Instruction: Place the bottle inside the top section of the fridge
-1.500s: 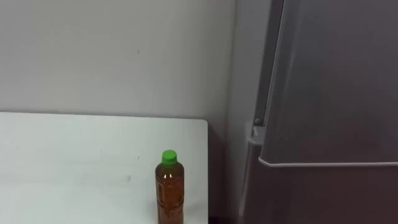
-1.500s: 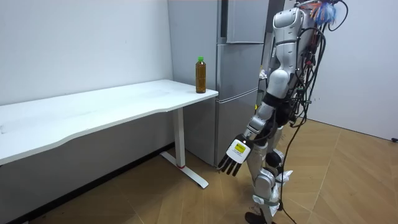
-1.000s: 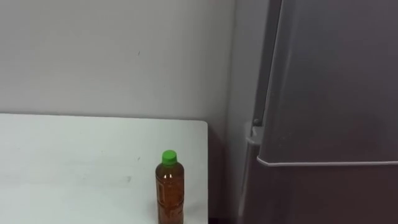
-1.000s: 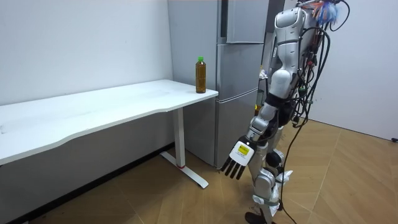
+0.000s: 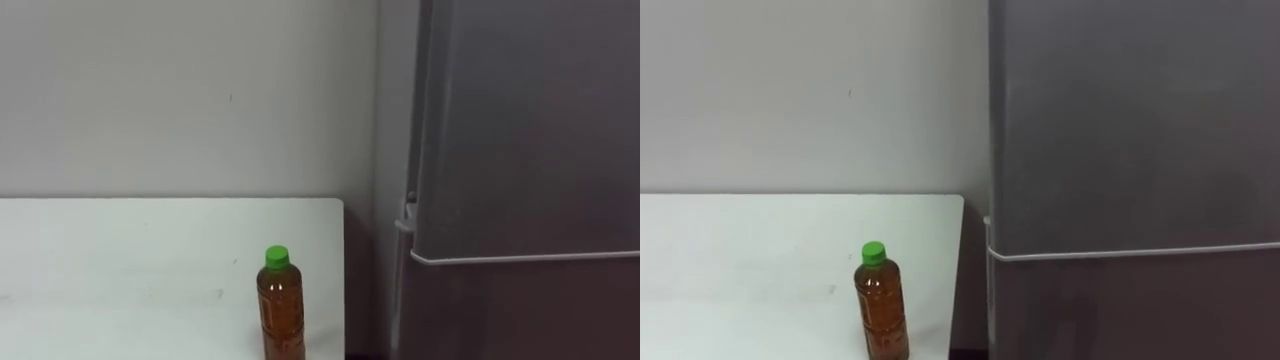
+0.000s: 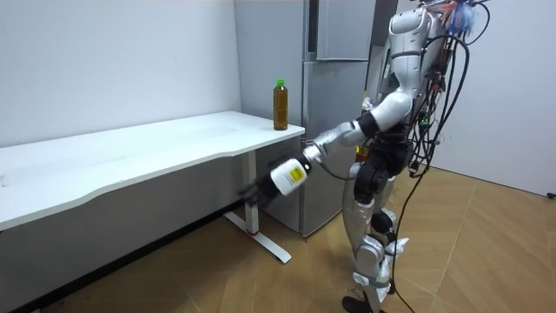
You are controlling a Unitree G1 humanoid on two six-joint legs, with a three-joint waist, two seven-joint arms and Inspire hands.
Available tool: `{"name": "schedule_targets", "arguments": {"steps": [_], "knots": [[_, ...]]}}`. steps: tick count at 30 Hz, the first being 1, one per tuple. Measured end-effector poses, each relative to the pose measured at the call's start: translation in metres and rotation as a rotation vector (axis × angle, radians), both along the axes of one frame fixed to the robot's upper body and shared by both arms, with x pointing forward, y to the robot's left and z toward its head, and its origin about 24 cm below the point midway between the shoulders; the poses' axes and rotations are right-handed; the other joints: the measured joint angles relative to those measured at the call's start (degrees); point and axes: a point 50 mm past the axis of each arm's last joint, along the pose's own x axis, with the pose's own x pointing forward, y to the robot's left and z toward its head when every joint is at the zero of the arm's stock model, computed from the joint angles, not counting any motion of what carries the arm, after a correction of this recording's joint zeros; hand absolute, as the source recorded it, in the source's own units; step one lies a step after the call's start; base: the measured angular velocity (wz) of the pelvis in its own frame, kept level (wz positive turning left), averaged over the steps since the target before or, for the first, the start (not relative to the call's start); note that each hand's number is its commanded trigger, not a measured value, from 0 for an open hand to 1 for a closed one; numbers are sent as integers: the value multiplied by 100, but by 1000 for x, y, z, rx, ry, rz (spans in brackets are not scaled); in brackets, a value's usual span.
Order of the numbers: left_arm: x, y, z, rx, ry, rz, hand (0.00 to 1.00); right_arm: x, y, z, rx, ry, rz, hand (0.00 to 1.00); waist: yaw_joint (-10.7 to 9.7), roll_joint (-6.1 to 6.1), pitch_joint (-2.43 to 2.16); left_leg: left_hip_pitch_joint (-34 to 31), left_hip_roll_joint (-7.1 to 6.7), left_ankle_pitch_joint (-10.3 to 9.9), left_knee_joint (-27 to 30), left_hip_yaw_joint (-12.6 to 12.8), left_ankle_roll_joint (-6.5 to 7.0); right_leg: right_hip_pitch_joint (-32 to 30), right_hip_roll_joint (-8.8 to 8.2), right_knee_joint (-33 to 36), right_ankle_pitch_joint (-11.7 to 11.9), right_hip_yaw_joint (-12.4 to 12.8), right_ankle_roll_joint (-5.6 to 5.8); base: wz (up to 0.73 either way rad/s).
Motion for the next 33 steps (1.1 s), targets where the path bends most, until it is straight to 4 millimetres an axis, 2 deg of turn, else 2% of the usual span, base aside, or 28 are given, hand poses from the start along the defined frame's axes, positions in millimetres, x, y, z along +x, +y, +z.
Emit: {"name": "schedule_targets", "arguments": {"steps": [1,4,6,7,9,13,15,17,19,21,23,27,31,33], "knots": [[4,1,4,11,-19,-2,0,-1,-1,0,-3,-2,-4,0,17,2,-1,5,1,0,1,6,0,-1,-3,1,0,-1,0,-9],[23,7,37,78,-155,23,0,-4,-1,0,-9,-1,-21,0,99,-4,-2,8,1,-1,-2,-8,0,-14,1,12,-1,23,0,-4],[35,15,76,170,-295,40,0,-5,-2,0,-15,-1,-21,0,89,-3,2,5,-5,-2,-7,-19,0,-19,1,9,-1,29,0,0],[39,16,85,197,-322,34,0,-5,-2,0,-17,2,-18,0,84,-1,3,1,-8,-3,-8,-37,1,-19,2,9,-1,17,0,8],[51,19,122,332,-419,-14,0,-6,-2,0,-18,8,-18,0,54,-11,11,-5,-16,-3,-2,-123,1,2,-1,7,-1,-24,1,11],[60,5,168,421,-602,-71,0,-4,0,0,-20,1,-24,0,-12,-4,19,-34,-22,-3,-2,-151,2,11,1,-11,-1,-51,1,5],[61,-5,193,466,-710,-114,0,0,2,0,-14,-6,-17,0,-103,-10,48,-33,-22,-3,-4,-169,2,16,-5,-17,-1,-36,1,2],[65,-12,207,482,-781,-154,0,0,2,0,-16,-7,-10,0,-129,-20,75,-26,-19,-2,-3,-171,2,25,2,-17,-1,-30,1,-2],[68,-22,219,490,-851,-200,0,2,4,0,-12,-8,-10,0,-194,3,82,-24,-19,-2,2,-172,2,26,16,-23,-1,-16,0,0],[76,-38,233,488,-937,-294,0,6,6,-1,-7,-13,-7,0,-256,1,91,-38,-21,-2,46,-182,2,27,40,-27,-1,-1,0,0],[84,-51,238,473,-984,-382,0,7,8,-1,-2,-16,-5,0,-288,-7,90,-40,-20,-2,64,-176,2,34,27,-25,-1,2,0,0],[99,-78,242,419,-1048,-574,0,14,11,-1,6,-24,18,0,-497,-21,103,-46,-24,-2,66,-160,3,39,-4,-27,-5,-16,6,1],[110,-102,245,336,-1104,-716,0,18,13,-1,10,-28,36,0,-587,-28,88,-93,-22,-1,77,-102,2,-37,6,-25,-6,50,2,-7],[114,-112,249,299,-1133,-786,0,19,14,-1,17,-28,34,0,-728,-20,74,-108,-26,0,88,-104,3,-51,2,-25,-6,55,3,0]]}}
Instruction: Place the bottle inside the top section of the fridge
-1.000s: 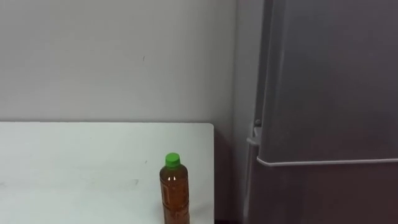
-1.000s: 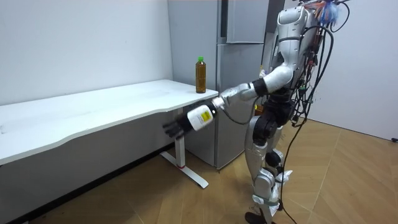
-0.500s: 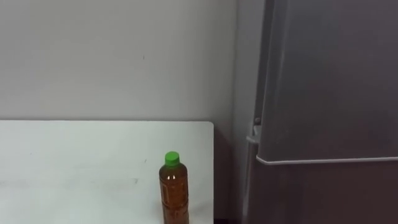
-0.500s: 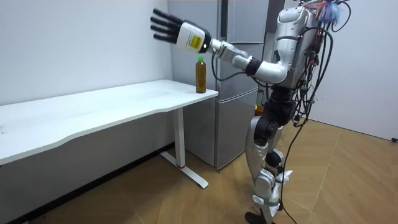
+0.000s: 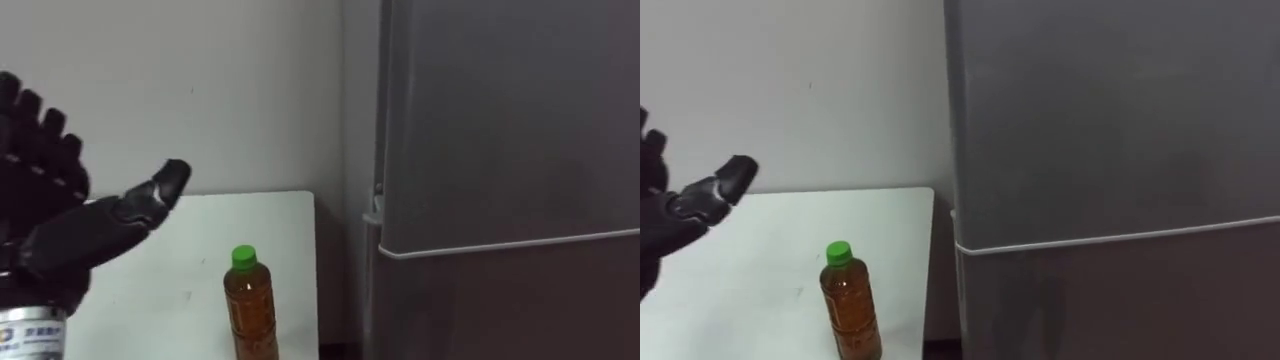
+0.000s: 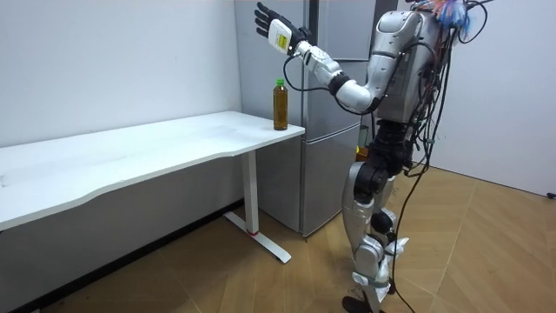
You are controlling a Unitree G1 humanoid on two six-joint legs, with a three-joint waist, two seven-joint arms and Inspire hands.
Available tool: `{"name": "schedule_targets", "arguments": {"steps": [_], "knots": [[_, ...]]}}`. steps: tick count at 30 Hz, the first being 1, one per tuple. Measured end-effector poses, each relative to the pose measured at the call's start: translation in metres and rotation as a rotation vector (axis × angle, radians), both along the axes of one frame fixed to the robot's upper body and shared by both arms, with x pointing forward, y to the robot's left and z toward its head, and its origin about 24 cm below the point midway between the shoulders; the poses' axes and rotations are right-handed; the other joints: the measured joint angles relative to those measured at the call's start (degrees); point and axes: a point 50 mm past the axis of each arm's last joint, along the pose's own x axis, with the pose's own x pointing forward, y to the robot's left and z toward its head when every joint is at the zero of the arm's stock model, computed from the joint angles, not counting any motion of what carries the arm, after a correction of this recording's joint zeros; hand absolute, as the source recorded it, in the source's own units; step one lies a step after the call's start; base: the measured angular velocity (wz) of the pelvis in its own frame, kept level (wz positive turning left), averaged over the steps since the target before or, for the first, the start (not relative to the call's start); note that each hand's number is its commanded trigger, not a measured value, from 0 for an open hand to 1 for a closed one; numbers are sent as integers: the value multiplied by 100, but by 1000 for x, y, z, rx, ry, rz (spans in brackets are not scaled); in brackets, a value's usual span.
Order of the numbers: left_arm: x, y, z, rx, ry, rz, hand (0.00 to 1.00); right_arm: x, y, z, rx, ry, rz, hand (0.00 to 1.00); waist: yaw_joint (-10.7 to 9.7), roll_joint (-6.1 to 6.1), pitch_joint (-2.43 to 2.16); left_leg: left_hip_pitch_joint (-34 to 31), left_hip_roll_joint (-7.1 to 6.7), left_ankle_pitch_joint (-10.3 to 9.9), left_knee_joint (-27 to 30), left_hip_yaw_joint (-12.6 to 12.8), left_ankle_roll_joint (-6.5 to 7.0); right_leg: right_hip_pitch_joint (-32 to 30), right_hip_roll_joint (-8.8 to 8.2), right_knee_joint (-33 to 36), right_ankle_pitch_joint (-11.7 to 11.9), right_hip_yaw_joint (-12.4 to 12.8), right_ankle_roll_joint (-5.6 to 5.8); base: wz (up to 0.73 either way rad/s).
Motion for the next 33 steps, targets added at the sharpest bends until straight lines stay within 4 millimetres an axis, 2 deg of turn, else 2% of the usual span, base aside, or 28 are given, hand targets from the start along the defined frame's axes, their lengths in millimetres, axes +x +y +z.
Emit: {"name": "schedule_targets", "arguments": {"steps": [3,7,11,16,18,26,33], "knots": [[3,-9,4,25,-22,-65,0,3,1,0,8,2,8,0,-136,5,-4,5,0,1,4,24,0,-8,-1,2,0,19,0,-2],[5,-25,-1,48,4,-177,0,4,1,0,15,13,7,0,-168,-5,-14,-20,2,1,3,64,-1,-53,1,5,1,55,0,-6],[7,-50,-7,72,35,-325,0,6,2,0,17,19,17,0,-175,-36,-35,4,6,1,2,97,-1,-48,2,6,1,75,0,-1],[10,-69,-22,104,88,-458,0,7,3,0,13,23,49,0,-193,-77,-8,70,14,1,-2,168,-2,23,3,10,1,100,1,-2],[10,-76,-26,83,109,-520,0,10,4,0,12,20,57,0,-282,-76,-6,47,12,1,1,170,-2,19,0,1,-3,78,6,9],[5,-99,-32,93,135,-682,0,14,5,0,7,27,83,0,-335,-47,-24,-8,29,2,15,318,-3,-32,0,5,-1,54,4,1],[4,-102,-34,104,142,-711,0,15,5,0,12,39,83,0,-331,-40,-25,-5,27,2,15,309,-3,-47,-7,0,-1,51,3,0]]}}
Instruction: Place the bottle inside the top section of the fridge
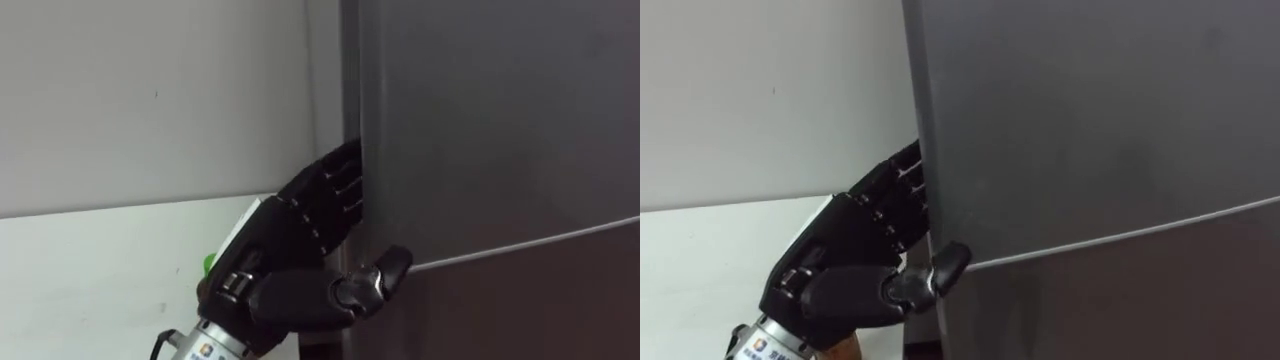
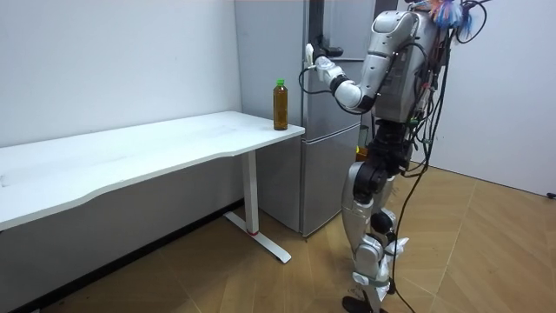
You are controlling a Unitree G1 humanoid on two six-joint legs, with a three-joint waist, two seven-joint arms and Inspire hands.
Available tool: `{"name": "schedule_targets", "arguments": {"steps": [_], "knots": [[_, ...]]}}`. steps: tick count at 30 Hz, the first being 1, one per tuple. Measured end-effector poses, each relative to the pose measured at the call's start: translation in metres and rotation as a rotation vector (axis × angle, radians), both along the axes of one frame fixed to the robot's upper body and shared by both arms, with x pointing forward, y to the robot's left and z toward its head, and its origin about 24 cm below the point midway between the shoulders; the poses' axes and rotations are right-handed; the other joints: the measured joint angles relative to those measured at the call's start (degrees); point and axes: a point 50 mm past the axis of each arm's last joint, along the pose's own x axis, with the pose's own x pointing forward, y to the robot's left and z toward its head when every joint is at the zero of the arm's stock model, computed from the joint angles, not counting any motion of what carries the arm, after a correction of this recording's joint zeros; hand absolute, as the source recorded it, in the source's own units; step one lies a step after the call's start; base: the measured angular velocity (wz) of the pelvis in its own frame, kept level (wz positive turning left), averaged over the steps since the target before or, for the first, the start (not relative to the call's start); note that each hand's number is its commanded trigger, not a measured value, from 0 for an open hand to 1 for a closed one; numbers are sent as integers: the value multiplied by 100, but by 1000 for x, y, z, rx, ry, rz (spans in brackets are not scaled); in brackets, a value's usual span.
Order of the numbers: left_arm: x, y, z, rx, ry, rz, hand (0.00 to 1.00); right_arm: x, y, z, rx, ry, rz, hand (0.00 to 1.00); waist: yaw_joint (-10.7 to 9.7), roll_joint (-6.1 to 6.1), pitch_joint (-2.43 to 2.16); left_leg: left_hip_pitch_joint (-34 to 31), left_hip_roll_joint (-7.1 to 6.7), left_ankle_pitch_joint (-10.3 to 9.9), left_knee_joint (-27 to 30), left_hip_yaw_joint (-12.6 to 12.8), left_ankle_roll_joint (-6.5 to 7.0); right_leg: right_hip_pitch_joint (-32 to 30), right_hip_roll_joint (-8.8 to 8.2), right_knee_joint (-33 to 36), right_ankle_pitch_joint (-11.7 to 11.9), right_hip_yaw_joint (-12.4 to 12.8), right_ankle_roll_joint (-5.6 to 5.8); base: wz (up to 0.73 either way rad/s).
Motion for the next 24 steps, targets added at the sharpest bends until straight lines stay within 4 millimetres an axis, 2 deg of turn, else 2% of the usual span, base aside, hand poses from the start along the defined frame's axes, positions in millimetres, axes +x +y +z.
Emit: {"name": "schedule_targets", "arguments": {"steps": [6,7,9,13,14,15,16,17,18,24], "knots": [[-1,1,1,10,-28,-27,80,1,1,0,12,-2,5,0,5,-27,-8,0,-11,5,-1,6,9,7,-16,1,9,-23,15,2],[-1,0,1,10,-28,-32,72,1,1,0,12,-1,6,0,5,-30,-9,0,-13,6,-1,6,10,8,-19,1,11,-25,18,0],[-2,-2,1,6,-29,-43,63,0,1,0,12,1,11,0,-10,-30,-10,2,-19,10,-1,13,17,11,-26,2,15,-22,25,0],[-4,-6,1,-7,-32,-79,52,1,2,0,10,0,21,0,-16,-38,-4,3,-16,13,-1,14,22,8,-24,5,15,-23,25,0],[-4,-7,1,-11,-30,-88,42,1,1,0,7,-3,27,0,-16,-36,-2,2,-15,13,-1,14,22,8,-23,5,15,-23,25,0],[-5,-9,1,-14,-30,-101,38,1,1,0,5,-3,31,0,-17,-36,-2,2,-14,13,-1,14,22,8,-21,5,15,-22,25,0],[-6,-10,1,-13,-33,-114,15,1,1,0,4,-3,32,0,-17,-36,-3,3,-13,13,-1,14,22,8,-20,4,15,-21,25,0],[-7,-12,0,-14,-36,-136,4,1,0,0,2,-3,33,0,-18,-25,-8,3,-14,13,-1,14,22,8,-20,5,15,-20,25,0],[-8,-14,0,-14,-40,-156,0,1,-1,0,2,-3,33,0,-15,-22,-8,8,-13,13,-1,17,22,7,-18,5,15,-13,25,0],[-12,-24,-6,11,-28,-229,0,1,0,0,5,-6,24,0,-16,-30,-2,10,-4,14,-1,31,22,-23,-7,2,14,37,19,-4]]}}
